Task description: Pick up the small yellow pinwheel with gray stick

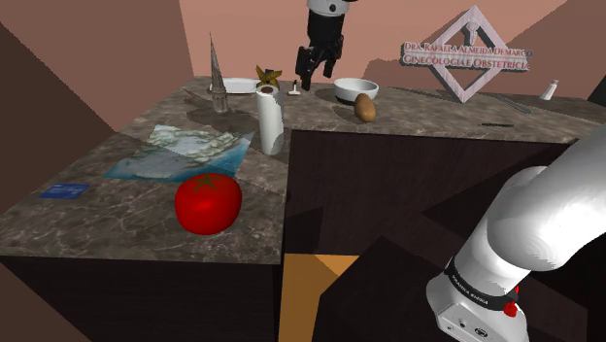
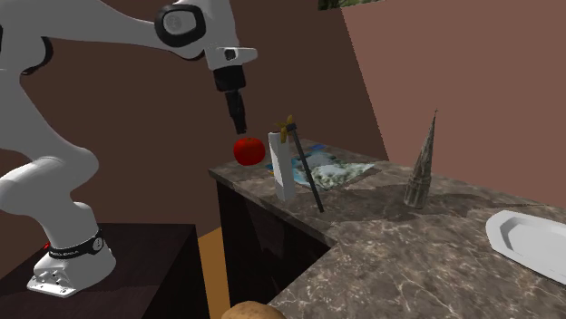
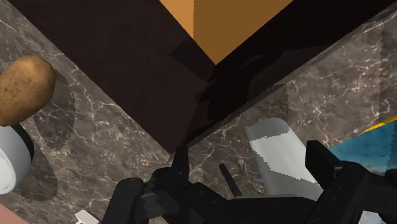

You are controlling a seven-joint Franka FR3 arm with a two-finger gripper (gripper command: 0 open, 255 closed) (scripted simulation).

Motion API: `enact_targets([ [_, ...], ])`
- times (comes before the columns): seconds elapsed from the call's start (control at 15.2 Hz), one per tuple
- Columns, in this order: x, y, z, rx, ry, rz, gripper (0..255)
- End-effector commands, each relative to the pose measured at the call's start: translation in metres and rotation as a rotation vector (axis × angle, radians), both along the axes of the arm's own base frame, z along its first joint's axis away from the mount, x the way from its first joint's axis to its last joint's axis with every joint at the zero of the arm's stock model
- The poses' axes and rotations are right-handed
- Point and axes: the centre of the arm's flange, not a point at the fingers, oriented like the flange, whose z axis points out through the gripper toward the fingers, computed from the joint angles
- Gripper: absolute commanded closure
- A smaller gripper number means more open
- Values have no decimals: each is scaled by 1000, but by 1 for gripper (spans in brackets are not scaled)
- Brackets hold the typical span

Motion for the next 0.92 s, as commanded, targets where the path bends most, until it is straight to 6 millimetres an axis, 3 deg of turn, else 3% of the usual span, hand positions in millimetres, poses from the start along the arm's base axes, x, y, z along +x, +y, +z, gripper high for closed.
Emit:
enact_targets([
  [0.0, 20, 12, 6, 0, -16, 21, 0],
  [0.46, 88, 54, 28, -4, -69, 91, 0],
  [0.86, 92, 56, 3, -4, -72, 96, 0],
])
